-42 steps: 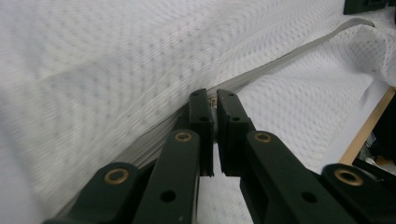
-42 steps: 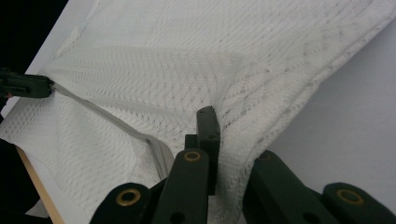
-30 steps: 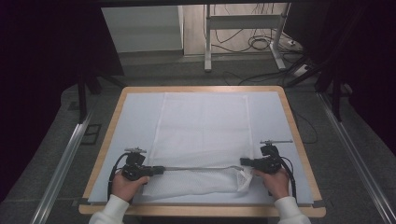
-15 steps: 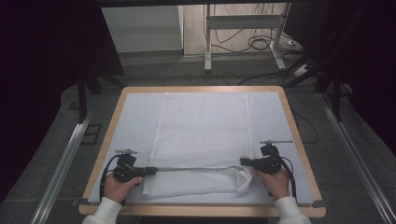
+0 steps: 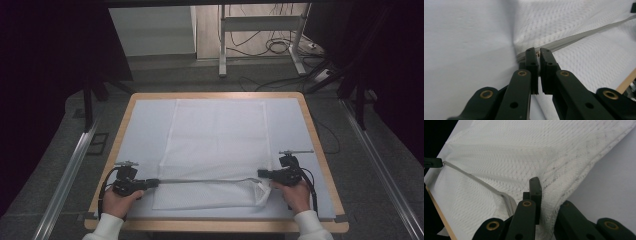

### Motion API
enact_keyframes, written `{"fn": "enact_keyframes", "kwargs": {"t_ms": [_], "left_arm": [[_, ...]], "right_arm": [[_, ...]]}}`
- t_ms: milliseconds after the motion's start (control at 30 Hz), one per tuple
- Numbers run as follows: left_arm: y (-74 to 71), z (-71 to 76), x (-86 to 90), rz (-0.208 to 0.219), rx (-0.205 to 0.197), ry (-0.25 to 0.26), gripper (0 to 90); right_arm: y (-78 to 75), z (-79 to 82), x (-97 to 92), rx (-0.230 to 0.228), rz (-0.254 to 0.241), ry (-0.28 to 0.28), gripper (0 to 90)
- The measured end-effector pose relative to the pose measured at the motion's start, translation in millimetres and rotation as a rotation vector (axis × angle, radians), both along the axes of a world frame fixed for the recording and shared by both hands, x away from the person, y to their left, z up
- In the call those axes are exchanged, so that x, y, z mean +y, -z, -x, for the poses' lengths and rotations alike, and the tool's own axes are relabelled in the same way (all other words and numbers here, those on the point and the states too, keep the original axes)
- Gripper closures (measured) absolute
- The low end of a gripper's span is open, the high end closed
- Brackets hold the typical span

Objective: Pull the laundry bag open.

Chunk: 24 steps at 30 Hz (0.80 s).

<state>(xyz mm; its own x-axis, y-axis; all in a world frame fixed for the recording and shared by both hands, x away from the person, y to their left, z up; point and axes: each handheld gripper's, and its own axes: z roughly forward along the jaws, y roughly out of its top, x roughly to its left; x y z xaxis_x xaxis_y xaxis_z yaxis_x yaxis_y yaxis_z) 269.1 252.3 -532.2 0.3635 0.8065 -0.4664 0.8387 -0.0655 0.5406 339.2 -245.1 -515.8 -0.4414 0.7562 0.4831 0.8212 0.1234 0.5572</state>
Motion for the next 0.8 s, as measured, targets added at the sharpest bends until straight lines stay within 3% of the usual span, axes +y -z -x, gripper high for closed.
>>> {"fn": "enact_keyframes", "kwargs": {"t_ms": [367, 467, 800], "left_arm": [[3.0, 0.7, 5.4, -0.042, 0.017, -0.018, 86.6], [4.9, 1.4, 7.7, -0.036, 0.02, -0.019, 86.6], [5.8, 3.0, 2.4, -0.042, -0.006, -0.025, 86.4]], "right_arm": [[1.4, 0.1, 0.3, 0.004, 0.008, -0.009, 88.6], [2.3, -1.1, -0.6, 0.007, 0.005, -0.01, 88.7], [2.0, 1.5, 1.5, -0.01, 0.031, -0.004, 87.3]]}}
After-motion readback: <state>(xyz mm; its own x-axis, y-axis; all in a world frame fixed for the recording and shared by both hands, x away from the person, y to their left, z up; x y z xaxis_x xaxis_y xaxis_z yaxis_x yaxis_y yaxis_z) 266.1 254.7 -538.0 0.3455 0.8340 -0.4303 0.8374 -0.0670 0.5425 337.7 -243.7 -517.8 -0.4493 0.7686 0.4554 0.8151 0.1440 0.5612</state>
